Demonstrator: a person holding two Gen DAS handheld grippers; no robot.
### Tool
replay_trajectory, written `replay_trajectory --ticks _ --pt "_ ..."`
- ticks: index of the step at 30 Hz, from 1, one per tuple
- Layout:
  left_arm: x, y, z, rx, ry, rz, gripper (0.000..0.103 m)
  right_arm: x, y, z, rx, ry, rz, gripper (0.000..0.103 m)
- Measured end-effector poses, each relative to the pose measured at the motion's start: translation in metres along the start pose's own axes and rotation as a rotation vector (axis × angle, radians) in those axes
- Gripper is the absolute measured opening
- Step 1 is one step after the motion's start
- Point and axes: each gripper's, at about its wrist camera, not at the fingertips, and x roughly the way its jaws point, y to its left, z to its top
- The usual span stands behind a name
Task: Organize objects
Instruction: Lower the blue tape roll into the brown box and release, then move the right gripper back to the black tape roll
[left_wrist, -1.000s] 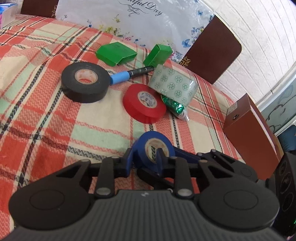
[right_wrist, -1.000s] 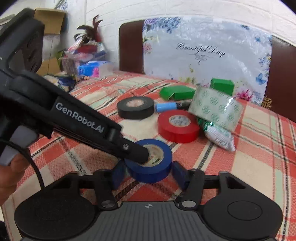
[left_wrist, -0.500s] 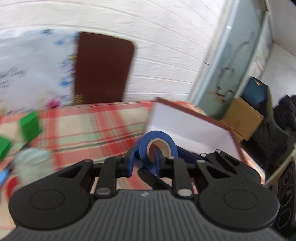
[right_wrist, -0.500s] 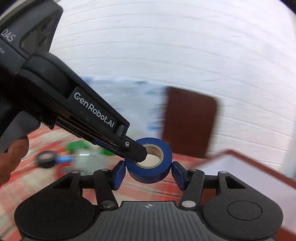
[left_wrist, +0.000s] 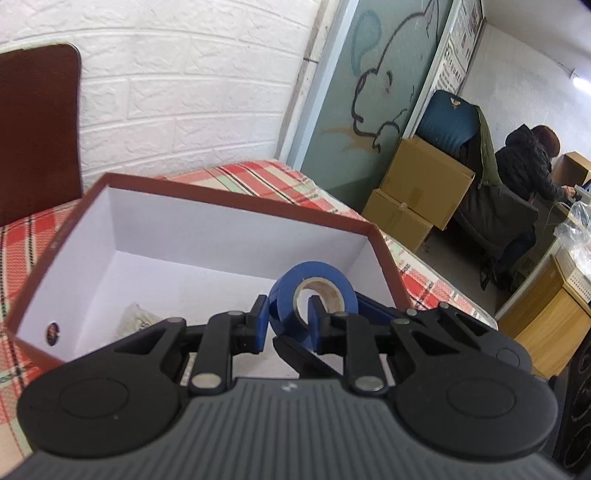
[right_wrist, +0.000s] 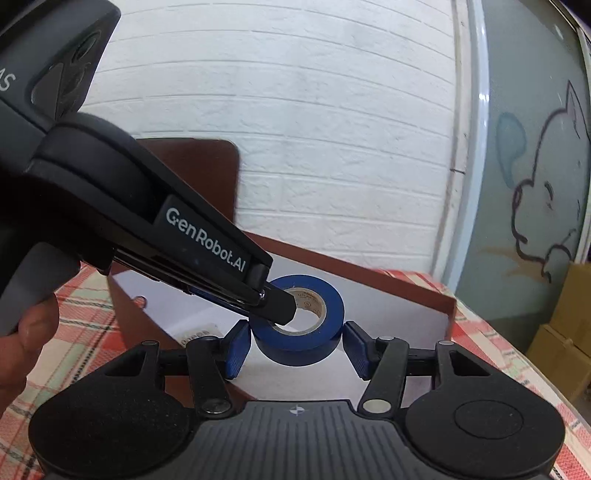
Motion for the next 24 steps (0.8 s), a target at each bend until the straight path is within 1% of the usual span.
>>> replay_trajectory --ticks 2,4,6,9,13,15,18,21,24 --pt "0.006 -0.001 -0.002 0.005 0.010 0.017 0.024 -0.001 -0.006 -0.003 0.014 -0.012 -0.002 0.062" --pt "0.005 -0.001 -0.006 0.012 0.015 0.031 0.024 -0.004 -0.007 -0.005 0.011 -0.023 -0.002 0.061" --pt "-0.002 0.001 -0.006 0.004 0.005 0.026 0.024 -0.007 -0.003 -0.006 0.016 -0.038 0.003 0.061" --pt "-0.024 0.005 -0.008 -0.003 -0.043 0.035 0.024 -0.022 -0.003 -0.008 0.037 -0.075 0.027 0.061" --pt "-0.062 0.015 -0.015 -0.015 -0.127 0.064 0.024 -0.039 0.017 -0.004 0.020 -0.145 0.067 0.061" --pt "-0.079 0.023 -0.022 -0.032 -0.151 0.085 0.024 -0.047 0.033 -0.002 0.003 -0.163 0.105 0.061" --pt "-0.102 0.043 -0.038 -0.078 -0.167 0.139 0.024 -0.049 0.062 -0.002 -0.032 -0.151 0.180 0.061" --pt "-0.124 0.067 -0.060 -0.138 -0.173 0.198 0.024 -0.048 0.099 -0.009 -0.080 -0.111 0.268 0.061" --pt "-0.145 0.099 -0.085 -0.208 -0.165 0.267 0.024 -0.040 0.132 -0.016 -0.111 -0.048 0.367 0.059"
